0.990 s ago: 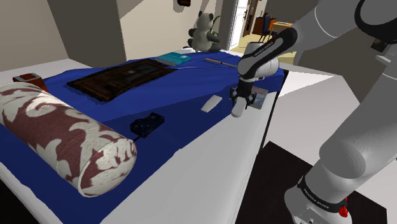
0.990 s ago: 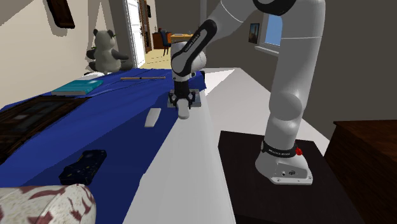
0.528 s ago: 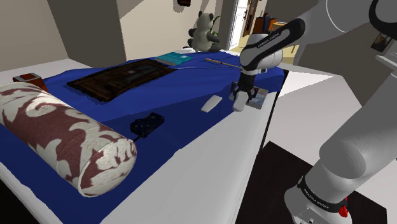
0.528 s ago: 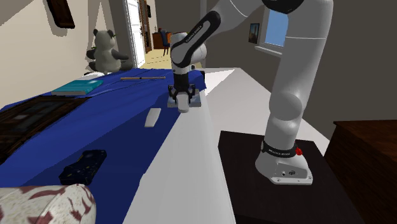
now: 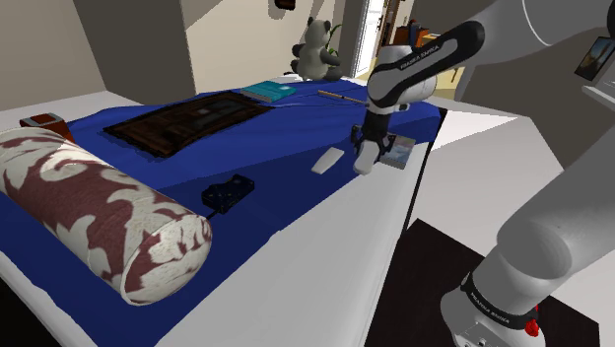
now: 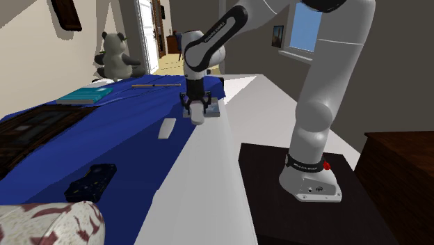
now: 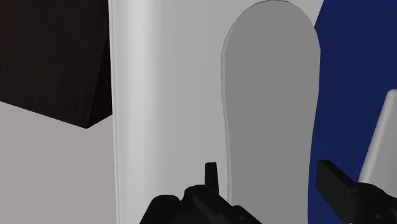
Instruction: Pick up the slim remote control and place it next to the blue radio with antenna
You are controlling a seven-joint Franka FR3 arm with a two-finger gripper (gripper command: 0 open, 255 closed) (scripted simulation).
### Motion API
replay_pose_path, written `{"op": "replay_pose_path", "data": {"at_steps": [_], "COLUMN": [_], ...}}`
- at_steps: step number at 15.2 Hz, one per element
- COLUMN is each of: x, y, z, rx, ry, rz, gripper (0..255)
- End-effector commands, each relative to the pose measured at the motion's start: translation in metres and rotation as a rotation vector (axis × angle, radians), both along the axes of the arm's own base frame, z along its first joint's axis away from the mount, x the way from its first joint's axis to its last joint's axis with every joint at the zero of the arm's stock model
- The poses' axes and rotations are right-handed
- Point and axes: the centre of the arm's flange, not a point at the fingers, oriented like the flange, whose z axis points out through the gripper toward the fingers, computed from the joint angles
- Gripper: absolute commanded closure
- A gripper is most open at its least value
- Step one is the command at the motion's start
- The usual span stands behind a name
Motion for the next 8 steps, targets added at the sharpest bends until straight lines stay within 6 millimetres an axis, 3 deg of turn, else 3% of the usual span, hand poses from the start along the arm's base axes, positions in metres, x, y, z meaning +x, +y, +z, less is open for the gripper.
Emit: {"op": "replay_pose_path", "data": {"at_steps": [1, 8], "x": [0.0, -0.003], "y": [0.027, 0.12], "z": [-0.001, -0.001], "rx": [0.0, 0.0], "ry": [0.0, 0.0], "rz": [-0.001, -0.001], "gripper": [255, 255]}}
